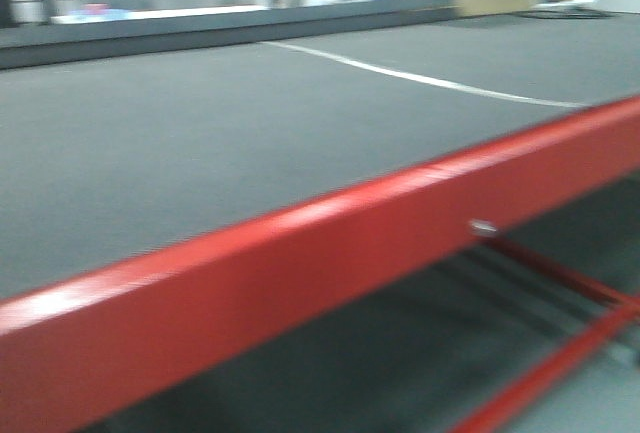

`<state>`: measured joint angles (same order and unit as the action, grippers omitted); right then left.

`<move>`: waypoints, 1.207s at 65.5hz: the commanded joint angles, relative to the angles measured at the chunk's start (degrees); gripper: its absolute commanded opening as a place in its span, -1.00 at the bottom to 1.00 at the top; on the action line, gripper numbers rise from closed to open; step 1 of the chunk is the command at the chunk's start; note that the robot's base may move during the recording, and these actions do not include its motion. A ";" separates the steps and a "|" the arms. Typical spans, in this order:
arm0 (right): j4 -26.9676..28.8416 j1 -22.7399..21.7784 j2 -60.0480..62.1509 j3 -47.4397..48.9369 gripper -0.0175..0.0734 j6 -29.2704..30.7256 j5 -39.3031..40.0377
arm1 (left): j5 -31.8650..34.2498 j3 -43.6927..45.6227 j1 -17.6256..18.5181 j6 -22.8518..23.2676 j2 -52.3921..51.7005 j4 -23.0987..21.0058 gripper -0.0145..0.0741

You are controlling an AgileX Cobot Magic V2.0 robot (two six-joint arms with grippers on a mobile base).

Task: Place valve from conveyor to right shelf box
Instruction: 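Drive the base to the shelf of blue bins, holding both valves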

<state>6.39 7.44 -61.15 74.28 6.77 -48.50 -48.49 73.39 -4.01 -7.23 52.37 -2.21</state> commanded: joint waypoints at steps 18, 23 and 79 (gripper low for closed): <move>-0.38 -0.05 0.84 1.03 -0.95 0.20 3.89 | 2.90 0.58 0.32 0.44 -0.49 -0.52 -0.92; -0.38 -0.05 0.84 1.03 -0.95 0.20 3.89 | 2.90 0.58 0.32 0.44 -0.49 -0.52 -0.92; -0.38 -0.05 0.84 1.03 -0.95 0.20 3.89 | 3.04 0.58 0.32 0.44 -0.49 -0.52 -0.92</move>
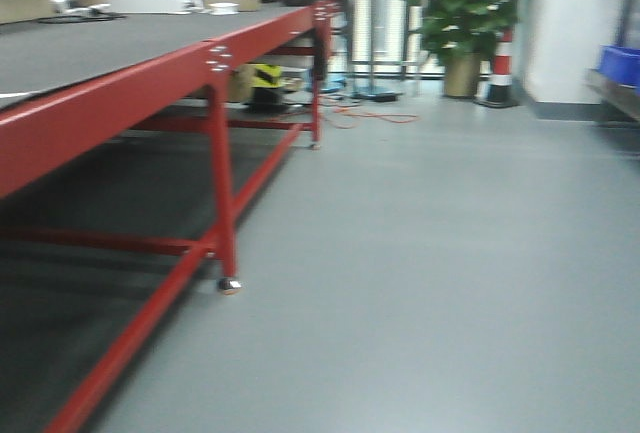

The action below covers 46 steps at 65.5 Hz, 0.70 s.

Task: Place valve from conveyor to right shelf box
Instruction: 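Drive the base to the shelf of blue bins, holding both valves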

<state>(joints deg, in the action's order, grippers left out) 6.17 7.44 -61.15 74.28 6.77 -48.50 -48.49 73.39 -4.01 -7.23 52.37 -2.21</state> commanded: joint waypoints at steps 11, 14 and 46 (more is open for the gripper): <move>-0.17 -0.05 0.84 1.03 -0.95 0.20 3.89 | 3.04 0.58 0.32 0.44 -0.49 -0.52 -0.92; -0.17 -0.05 0.84 1.03 -0.95 0.20 3.89 | 3.04 0.58 0.32 0.44 -0.49 -0.52 -0.92; -0.17 -0.05 0.84 1.03 -0.95 0.20 3.89 | 3.04 0.58 0.32 0.44 -0.49 -0.52 -0.92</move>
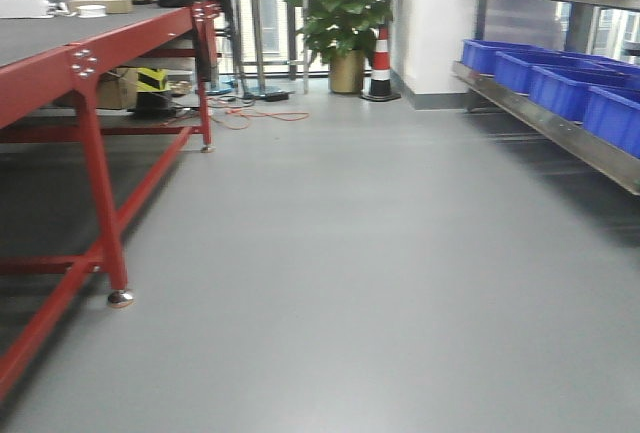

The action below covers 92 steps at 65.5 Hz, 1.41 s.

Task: Place valve from conveyor to right shelf box
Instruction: 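Drive the base to the shelf of blue bins, holding both valves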

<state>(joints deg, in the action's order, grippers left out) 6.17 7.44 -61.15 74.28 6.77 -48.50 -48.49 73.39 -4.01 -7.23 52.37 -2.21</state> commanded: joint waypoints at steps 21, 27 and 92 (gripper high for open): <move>-0.17 -0.05 0.84 1.03 -0.95 0.20 3.89 | 3.04 0.58 0.32 0.44 -0.49 -0.52 -0.92; -0.17 -0.05 0.84 1.03 -0.95 0.20 3.89 | 3.04 0.58 0.32 0.44 -0.49 -0.52 -0.92; -0.17 -0.05 0.84 1.03 -0.95 0.20 3.89 | 3.27 0.58 0.32 0.44 -0.49 -0.52 -0.92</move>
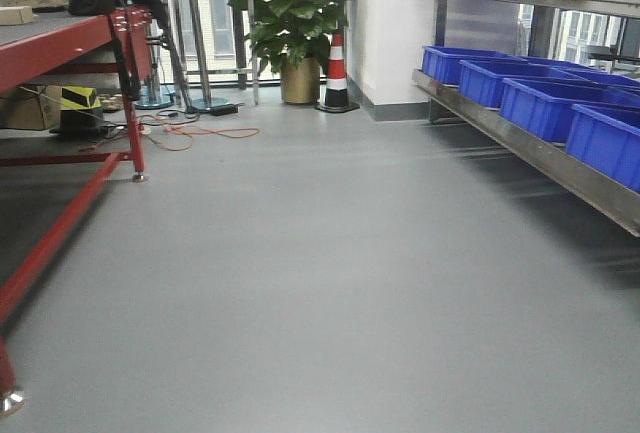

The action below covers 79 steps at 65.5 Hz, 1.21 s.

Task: Place valve from conveyor to right shelf box
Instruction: 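Drive the base to the shelf of blue bins, holding both valves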

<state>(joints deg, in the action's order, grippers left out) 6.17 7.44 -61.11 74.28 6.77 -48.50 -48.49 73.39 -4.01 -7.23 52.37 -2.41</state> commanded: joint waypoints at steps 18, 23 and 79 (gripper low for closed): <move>-0.17 -0.05 0.80 1.03 -0.95 0.20 3.89 | 3.27 0.58 0.32 0.44 -0.49 -0.32 -0.92; -0.17 -0.05 0.80 1.03 -0.95 0.20 3.89 | 3.27 0.58 0.32 0.44 -0.49 -0.32 -0.92; -0.17 -0.05 0.80 1.03 -0.95 0.20 3.89 | 3.27 0.58 0.32 0.44 -0.49 -0.32 -0.92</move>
<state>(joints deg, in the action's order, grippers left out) 6.47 7.44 -61.11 74.28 6.77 -48.50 -48.06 73.39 -4.01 -7.23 52.37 -2.25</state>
